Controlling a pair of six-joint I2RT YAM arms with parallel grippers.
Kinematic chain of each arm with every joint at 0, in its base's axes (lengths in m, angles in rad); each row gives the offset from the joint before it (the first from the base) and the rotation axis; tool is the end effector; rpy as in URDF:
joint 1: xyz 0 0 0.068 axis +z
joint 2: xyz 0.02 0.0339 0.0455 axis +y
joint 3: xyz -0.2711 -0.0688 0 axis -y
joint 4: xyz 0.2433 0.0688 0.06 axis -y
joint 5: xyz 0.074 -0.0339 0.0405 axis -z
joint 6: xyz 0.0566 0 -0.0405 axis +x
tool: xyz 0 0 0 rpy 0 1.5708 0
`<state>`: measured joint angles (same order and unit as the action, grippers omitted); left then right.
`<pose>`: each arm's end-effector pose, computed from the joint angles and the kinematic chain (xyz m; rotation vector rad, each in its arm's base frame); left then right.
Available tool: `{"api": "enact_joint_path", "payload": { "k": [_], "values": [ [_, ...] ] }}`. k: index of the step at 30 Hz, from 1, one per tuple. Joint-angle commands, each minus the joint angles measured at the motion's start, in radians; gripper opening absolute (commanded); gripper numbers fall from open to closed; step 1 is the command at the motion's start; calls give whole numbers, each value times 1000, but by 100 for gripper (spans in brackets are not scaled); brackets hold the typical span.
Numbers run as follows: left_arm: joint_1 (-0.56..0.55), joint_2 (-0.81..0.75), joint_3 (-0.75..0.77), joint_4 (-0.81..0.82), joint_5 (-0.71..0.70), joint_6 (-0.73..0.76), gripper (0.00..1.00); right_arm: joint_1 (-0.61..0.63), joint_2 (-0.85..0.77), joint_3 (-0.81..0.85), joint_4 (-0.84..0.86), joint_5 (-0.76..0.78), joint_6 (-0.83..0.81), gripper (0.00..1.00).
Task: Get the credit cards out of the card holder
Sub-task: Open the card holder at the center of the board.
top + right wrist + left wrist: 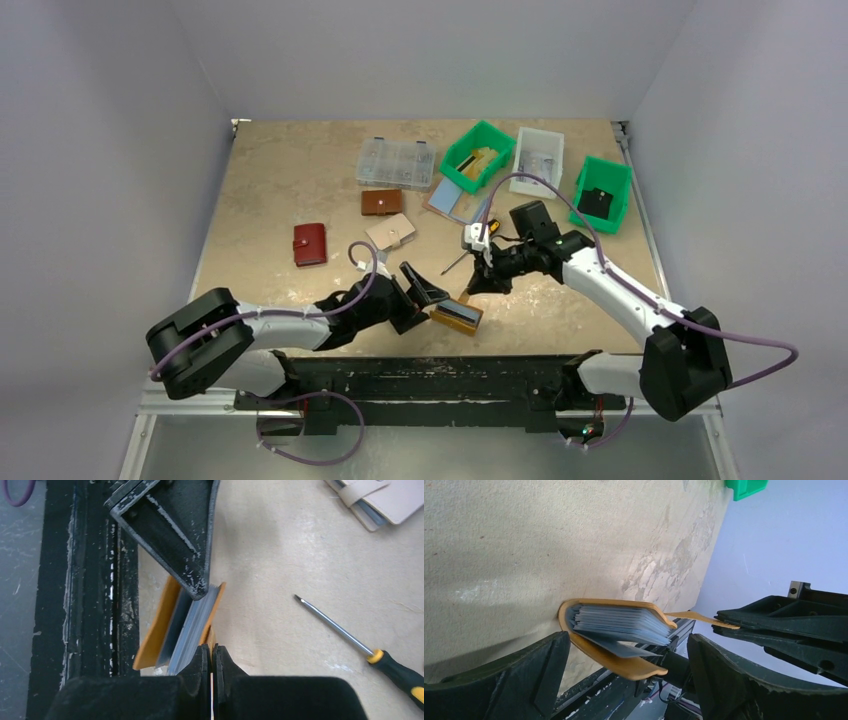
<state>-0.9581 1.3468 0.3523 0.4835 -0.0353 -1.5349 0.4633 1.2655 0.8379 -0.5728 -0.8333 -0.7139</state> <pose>0.1492 -0.2087 0.1427 -0.7193 2.3358 -1.3432 0.2007 0.1471 0.2314 -1.5417 1.7662 0.9357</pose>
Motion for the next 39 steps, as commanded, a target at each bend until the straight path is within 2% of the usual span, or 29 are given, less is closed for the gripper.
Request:
{"api": "enact_joint_path", "payload": {
  "k": [1, 5, 9, 14, 20, 27, 33, 39],
  "values": [
    [-7, 6, 63, -56, -22, 11, 93, -25, -55, 13, 87, 56, 64, 0],
    [-7, -12, 106, -173, -70, 76, 93, -53, -74, -9, 150, 175, 121, 0],
    [-7, -30, 163, -320, -133, 217, 95, -71, -83, -21, 171, 262, 138, 0],
    [-7, -59, 153, -314, -96, 416, 92, -92, -91, -36, 190, 340, 148, 0],
    [-8, -98, 105, -295, -49, 498, 83, -108, -64, -49, 218, 470, 162, 0],
    [-8, -55, 60, -233, 24, 481, 74, -110, 40, -39, 197, 581, 161, 0],
    [-8, -24, -16, -31, 76, 387, 69, -111, 168, -3, 136, 641, 154, 0],
    [-8, 51, -69, 158, 84, 277, 62, -110, 169, -3, 139, 649, 159, 8]
  ]
}}
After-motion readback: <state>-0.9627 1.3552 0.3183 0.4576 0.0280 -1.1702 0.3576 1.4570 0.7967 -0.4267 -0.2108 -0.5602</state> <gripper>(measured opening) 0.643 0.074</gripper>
